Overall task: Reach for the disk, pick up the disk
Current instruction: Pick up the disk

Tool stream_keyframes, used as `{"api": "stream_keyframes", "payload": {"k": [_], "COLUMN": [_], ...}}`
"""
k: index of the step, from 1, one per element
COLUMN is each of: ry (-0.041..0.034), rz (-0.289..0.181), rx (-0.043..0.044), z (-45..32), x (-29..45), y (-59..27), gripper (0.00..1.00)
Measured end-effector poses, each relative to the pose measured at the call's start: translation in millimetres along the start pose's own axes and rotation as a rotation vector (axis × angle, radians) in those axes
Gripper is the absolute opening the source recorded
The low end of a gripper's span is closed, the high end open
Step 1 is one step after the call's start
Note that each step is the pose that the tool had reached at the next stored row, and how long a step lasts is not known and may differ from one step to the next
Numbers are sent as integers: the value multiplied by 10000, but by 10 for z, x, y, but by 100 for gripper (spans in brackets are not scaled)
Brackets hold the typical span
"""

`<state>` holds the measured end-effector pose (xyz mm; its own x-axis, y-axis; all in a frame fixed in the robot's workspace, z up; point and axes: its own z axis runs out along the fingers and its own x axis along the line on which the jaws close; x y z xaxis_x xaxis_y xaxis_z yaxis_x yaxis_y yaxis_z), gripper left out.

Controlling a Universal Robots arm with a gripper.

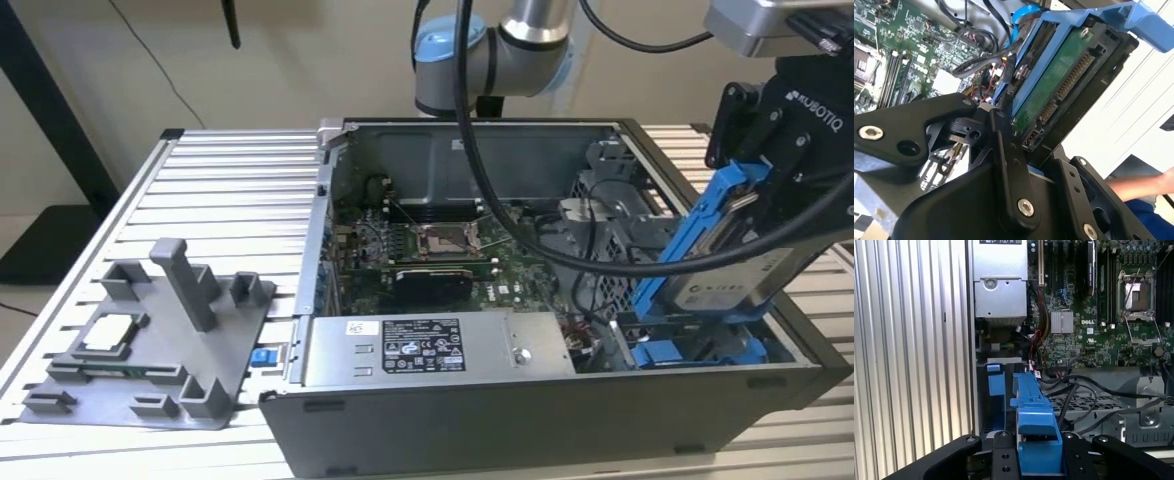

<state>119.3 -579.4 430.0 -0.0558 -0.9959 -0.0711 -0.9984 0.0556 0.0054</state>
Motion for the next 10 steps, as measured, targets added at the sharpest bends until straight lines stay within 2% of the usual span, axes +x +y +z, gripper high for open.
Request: {"api": "stream_keyframes", "payload": {"k": [4,10], "ry": [-9,-9], "rz": [1,-1], "rx": [-1,-1], "z": [0,0], "x": [3,3], "y": [35,36], "gripper": [0,0]}}
